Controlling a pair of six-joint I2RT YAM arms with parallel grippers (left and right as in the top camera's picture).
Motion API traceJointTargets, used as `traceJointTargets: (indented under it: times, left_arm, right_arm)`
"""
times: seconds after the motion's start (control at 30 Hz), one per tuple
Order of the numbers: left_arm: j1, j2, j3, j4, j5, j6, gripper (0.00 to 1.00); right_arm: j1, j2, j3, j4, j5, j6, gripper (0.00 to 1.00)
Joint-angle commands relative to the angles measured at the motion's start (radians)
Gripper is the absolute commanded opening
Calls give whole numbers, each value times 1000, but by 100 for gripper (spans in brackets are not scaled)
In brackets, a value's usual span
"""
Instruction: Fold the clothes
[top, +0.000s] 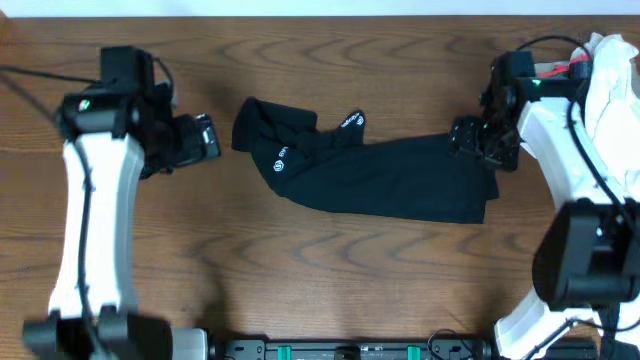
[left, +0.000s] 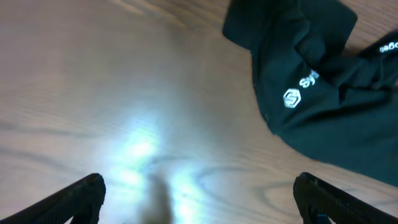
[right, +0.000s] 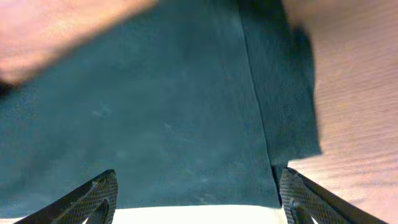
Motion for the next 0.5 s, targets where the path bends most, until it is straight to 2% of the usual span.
traceJointTargets:
  times: [0.0,0.1,0.27,0.4,0.47]
  left_arm:
    - [-5,98,4,40,140,55,96]
    - [-19,202,4,107,142,58,95]
    - [-62,343,4,232,143,66,79]
    - [-101,427,4,337,153,69,78]
    - [-123,462,4,386,153,68,74]
  right_arm:
    - [0,40,2,-24,-14,22,82]
    - [-1,75,1,-38,-15,22,82]
    - [-1,92,0,-49,-14,19,83]
    - [-1,92,0,-50,-15,4,84]
    - [-1,92,0,-55,-14,-10,85]
